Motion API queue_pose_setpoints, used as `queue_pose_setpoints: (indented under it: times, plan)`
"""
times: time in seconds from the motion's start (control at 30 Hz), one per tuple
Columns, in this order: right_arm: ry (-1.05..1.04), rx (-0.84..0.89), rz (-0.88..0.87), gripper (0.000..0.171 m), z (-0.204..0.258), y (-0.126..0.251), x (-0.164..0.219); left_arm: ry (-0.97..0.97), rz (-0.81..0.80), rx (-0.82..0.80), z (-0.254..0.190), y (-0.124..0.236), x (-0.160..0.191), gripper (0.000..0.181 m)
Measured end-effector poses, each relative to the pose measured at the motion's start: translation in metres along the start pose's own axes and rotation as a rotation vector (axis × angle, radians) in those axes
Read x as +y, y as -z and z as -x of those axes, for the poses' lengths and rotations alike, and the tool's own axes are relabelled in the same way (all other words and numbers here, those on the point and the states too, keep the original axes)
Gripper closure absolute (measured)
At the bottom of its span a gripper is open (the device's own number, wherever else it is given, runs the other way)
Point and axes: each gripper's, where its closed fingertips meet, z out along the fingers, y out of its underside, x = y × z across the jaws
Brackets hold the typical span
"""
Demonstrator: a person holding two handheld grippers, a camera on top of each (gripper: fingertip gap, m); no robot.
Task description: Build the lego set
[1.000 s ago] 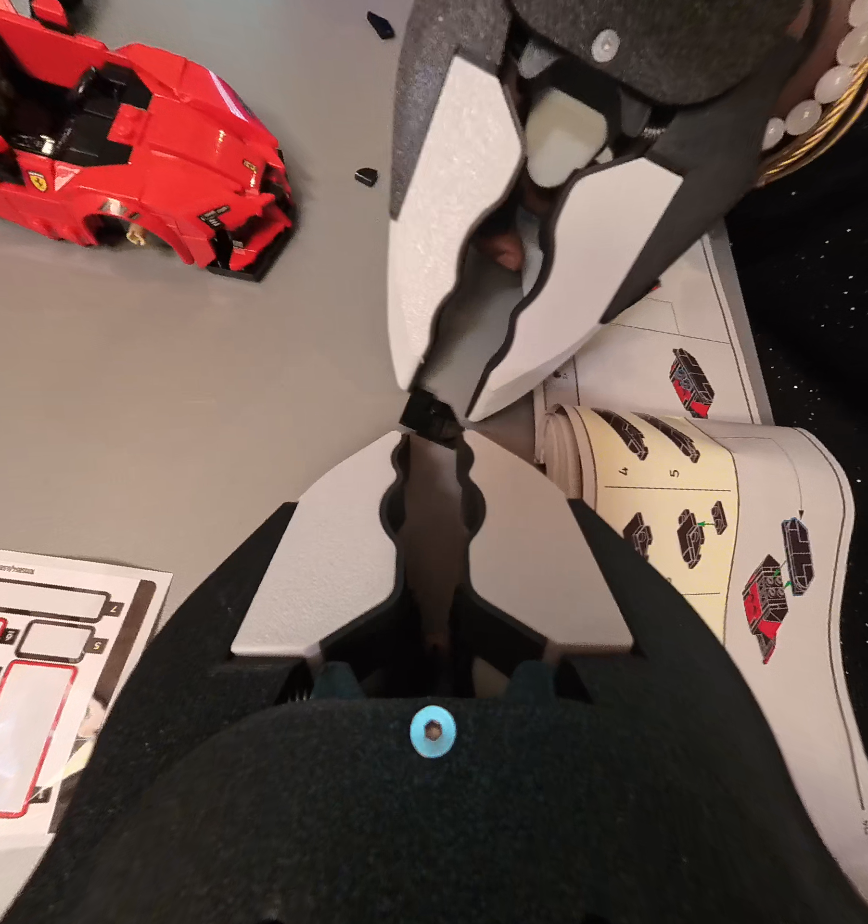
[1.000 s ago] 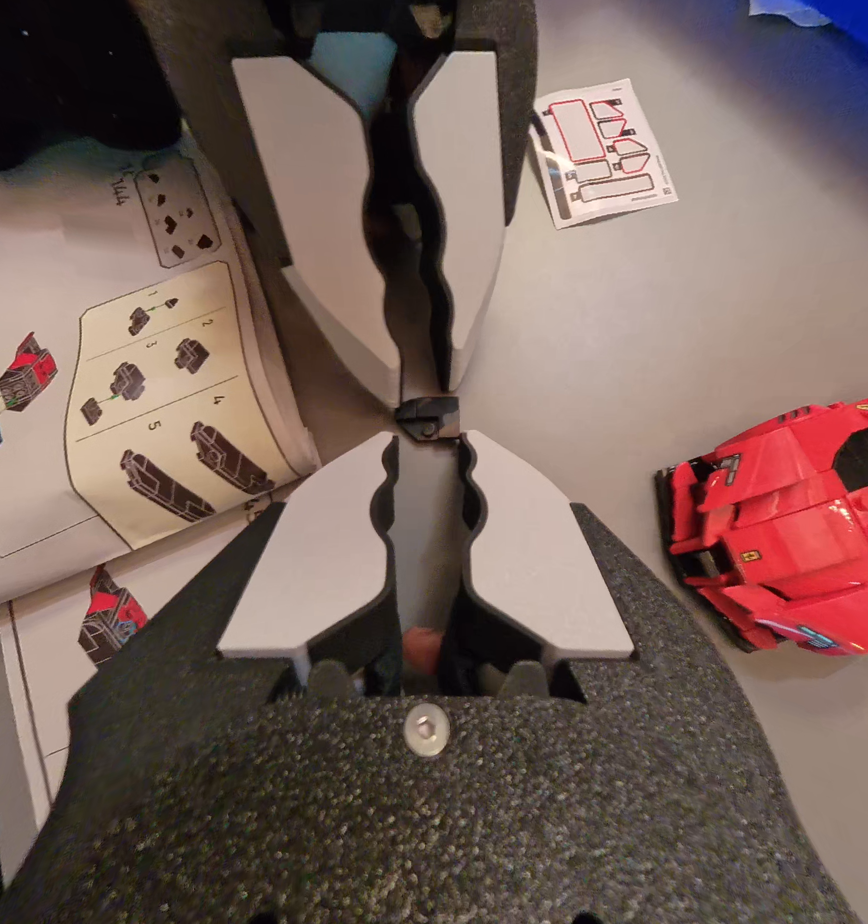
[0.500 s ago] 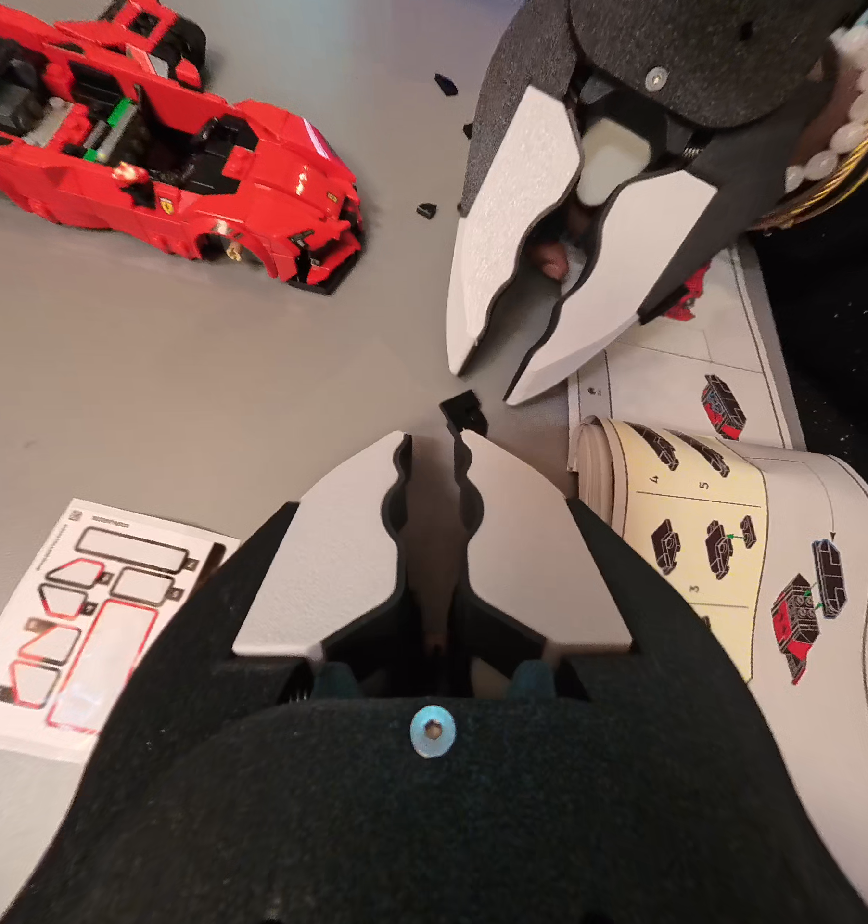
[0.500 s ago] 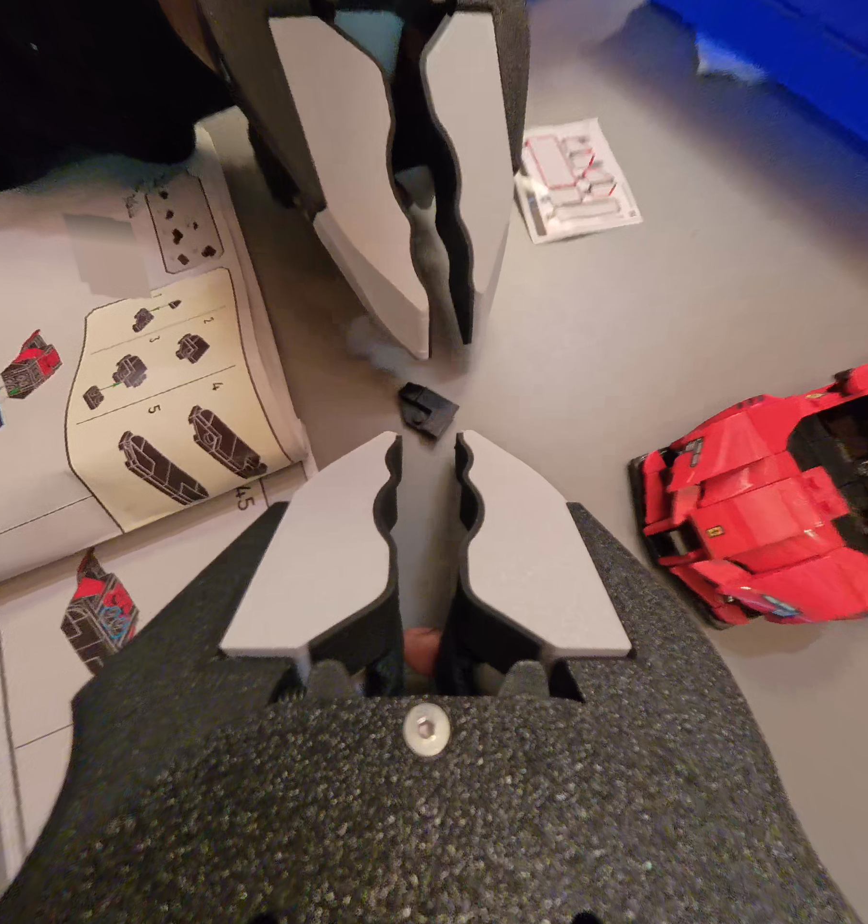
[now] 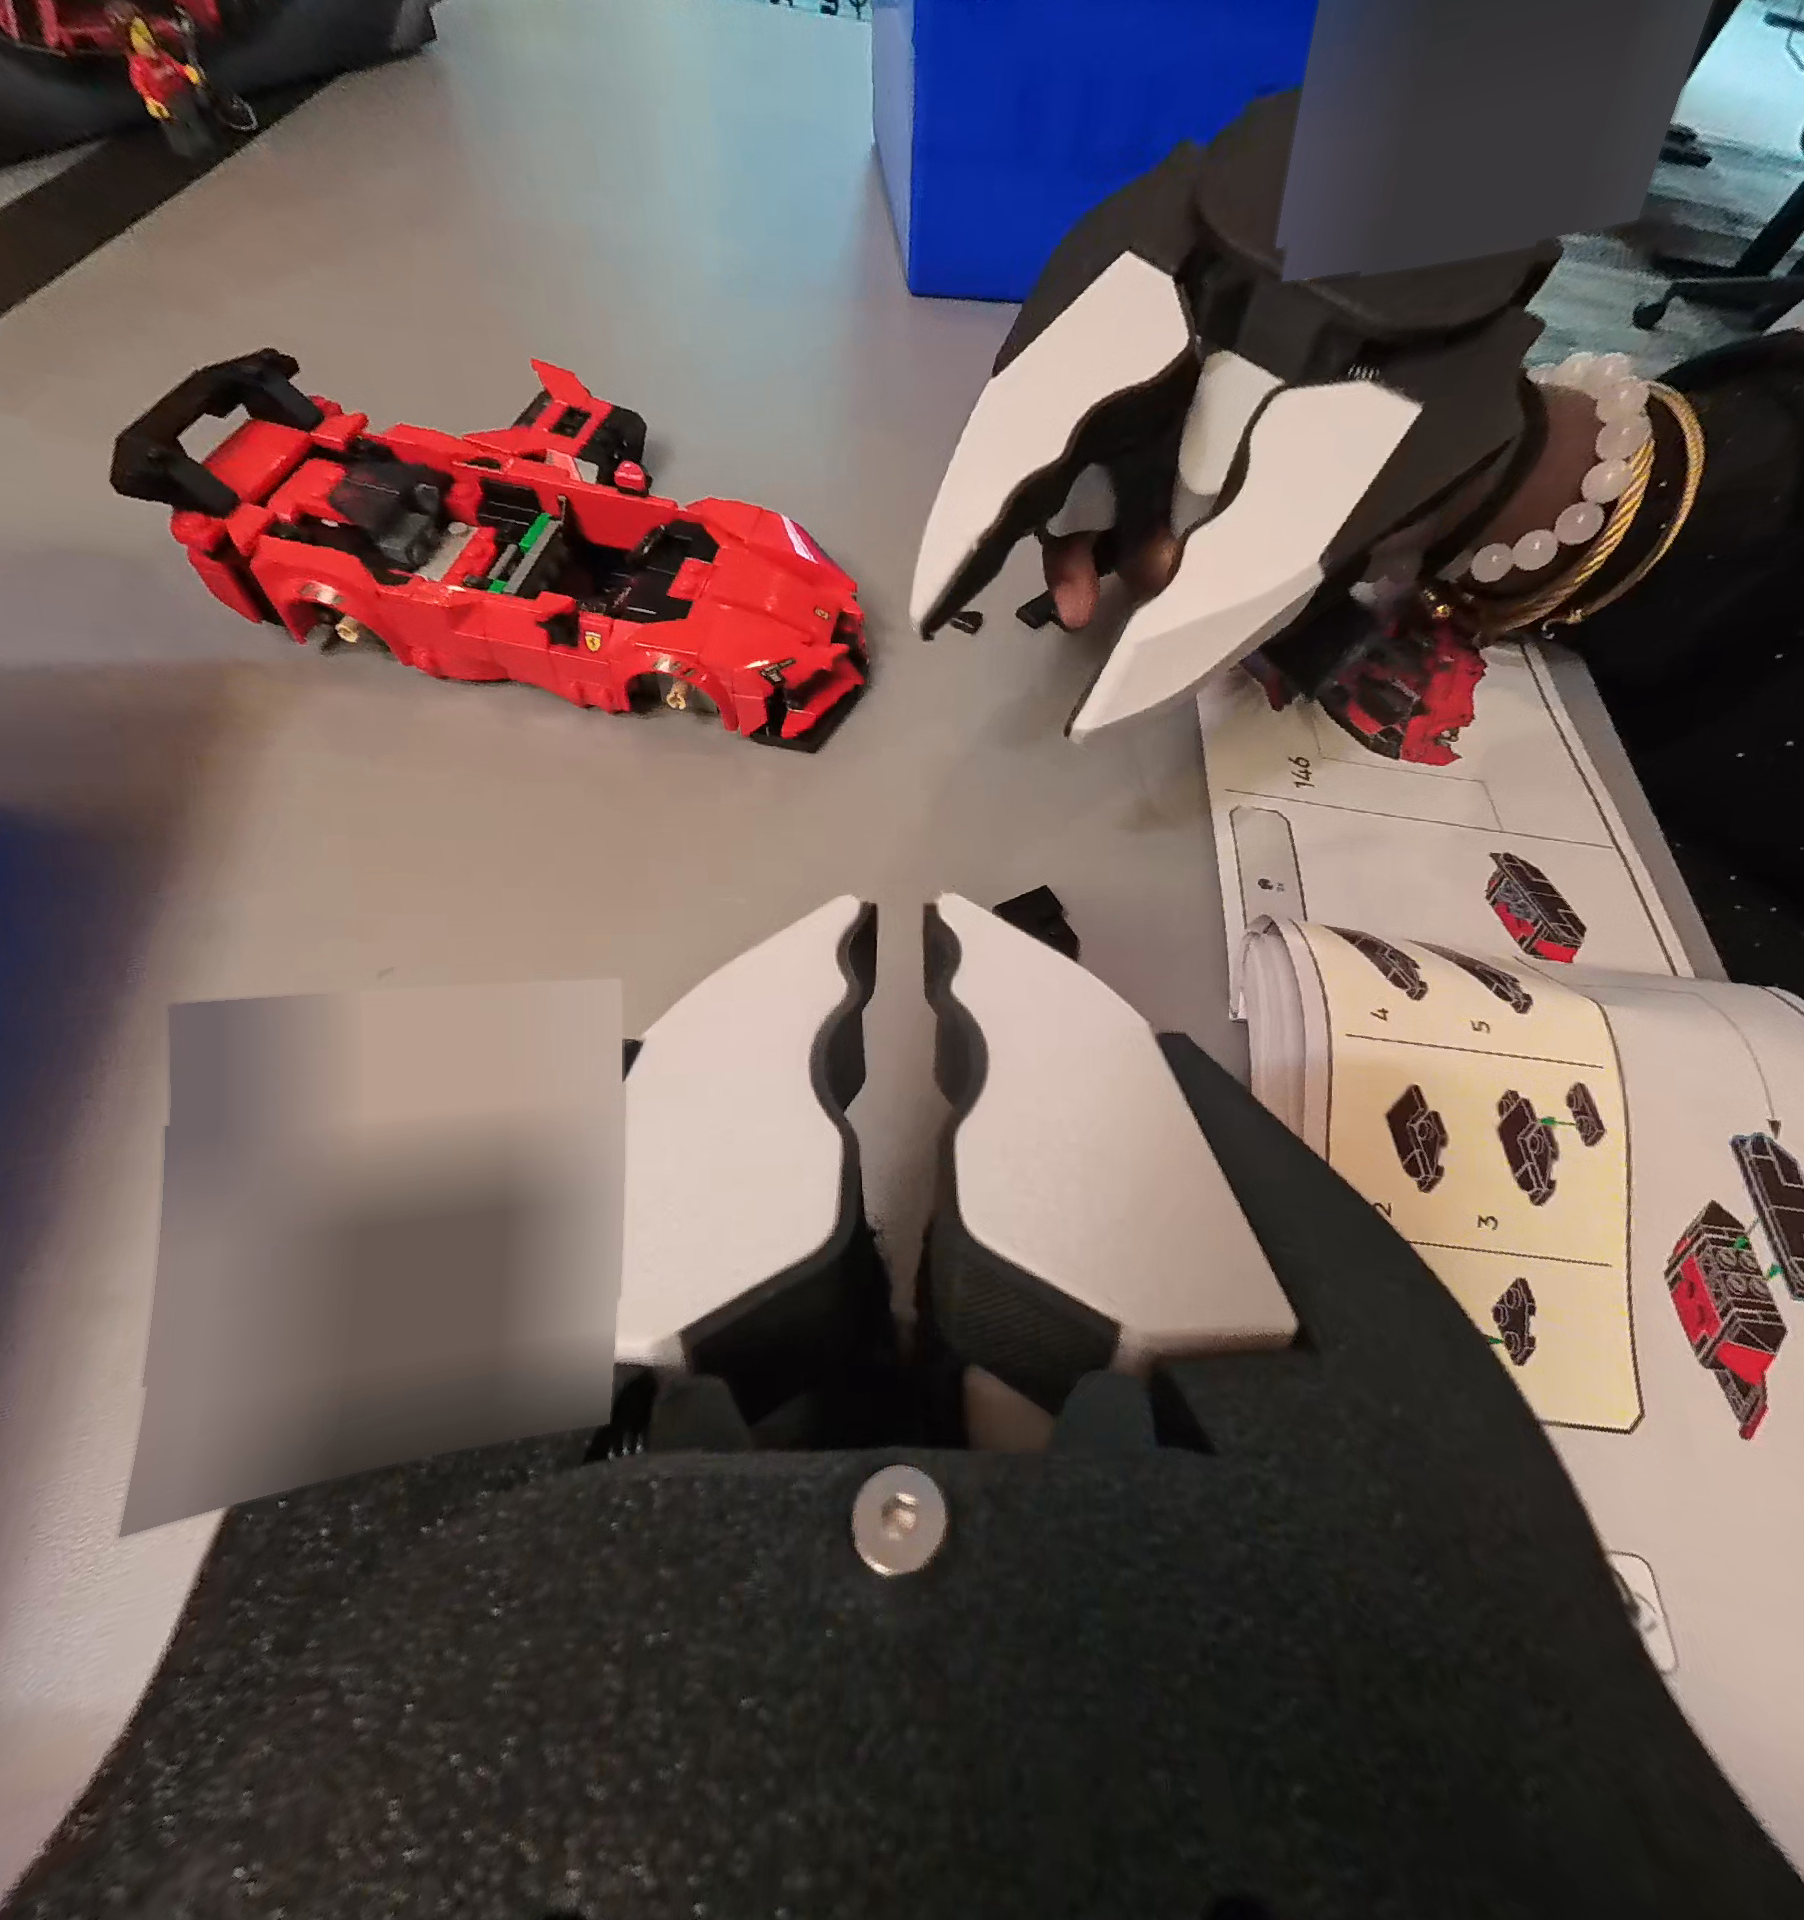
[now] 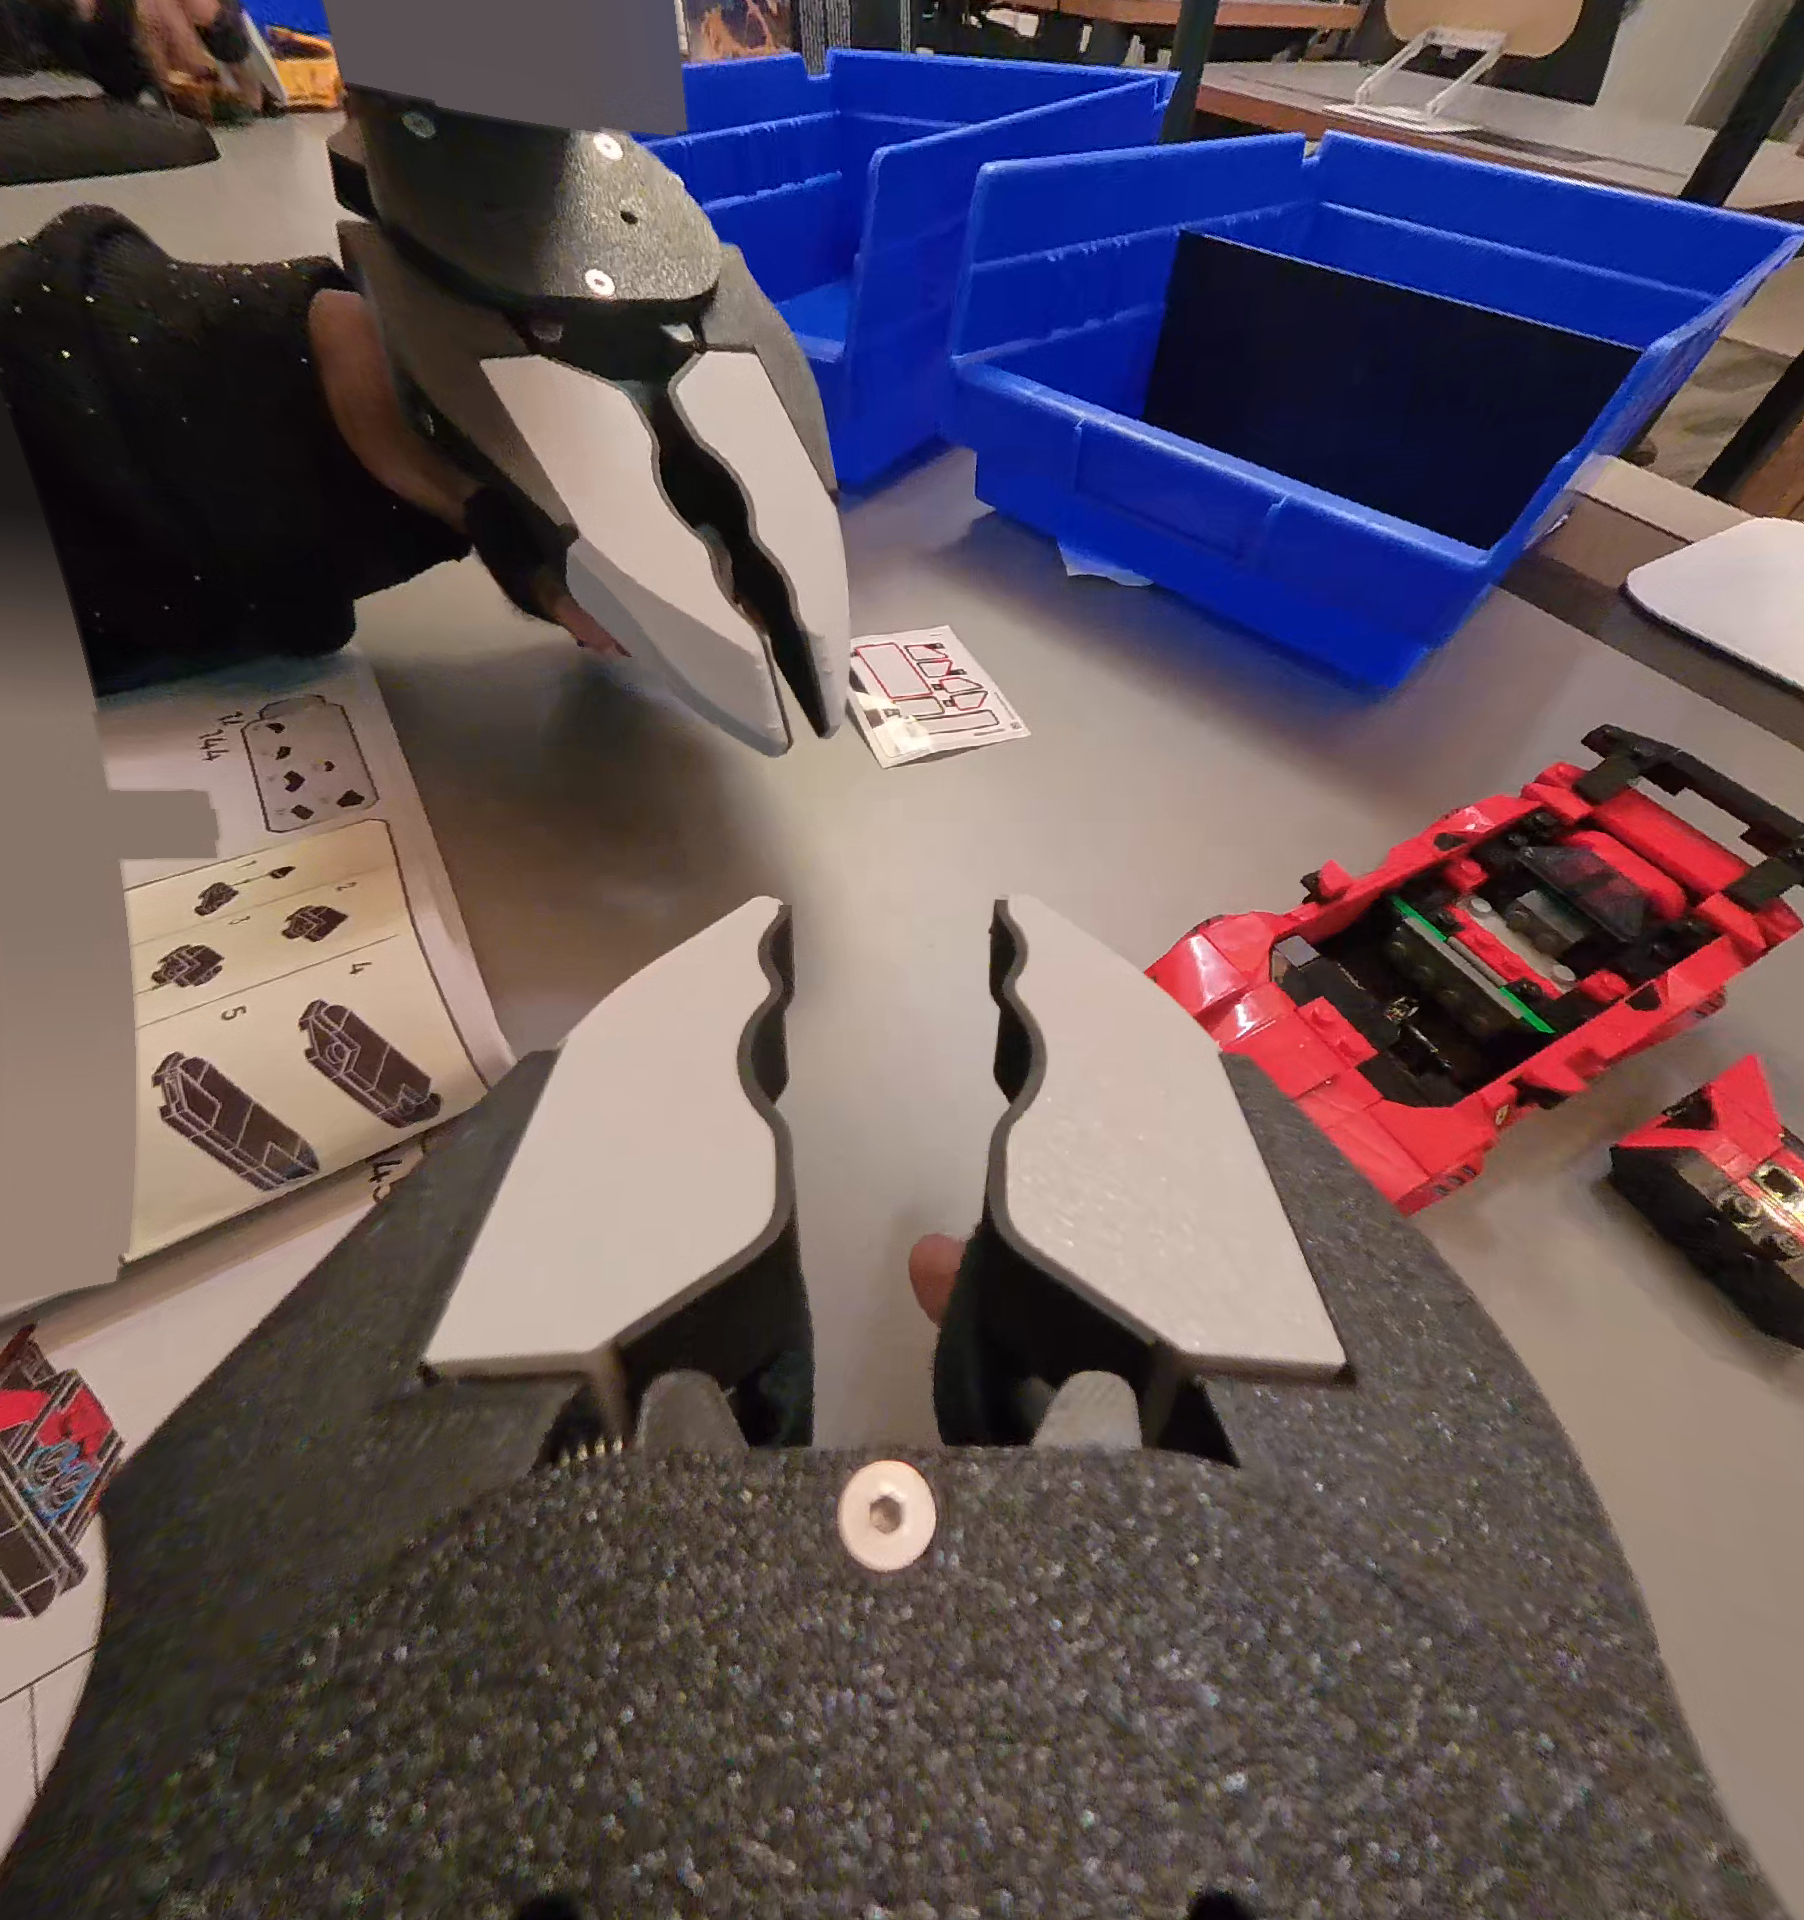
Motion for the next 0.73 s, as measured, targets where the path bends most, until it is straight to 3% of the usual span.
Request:
queue_pose_setpoints:
  times: [0.2,0.73]
  plan:
    - [-0.016,-0.003,-0.013,0.136,-0.001,0.001,-0.001,0.032,0.073,0.031,-0.003,-0.006,0.013,0.165]
    - [-0.047,-0.027,0.000,0.138,-0.001,0.000,0.000,0.041,0.168,0.102,-0.013,-0.017,0.029,0.164]
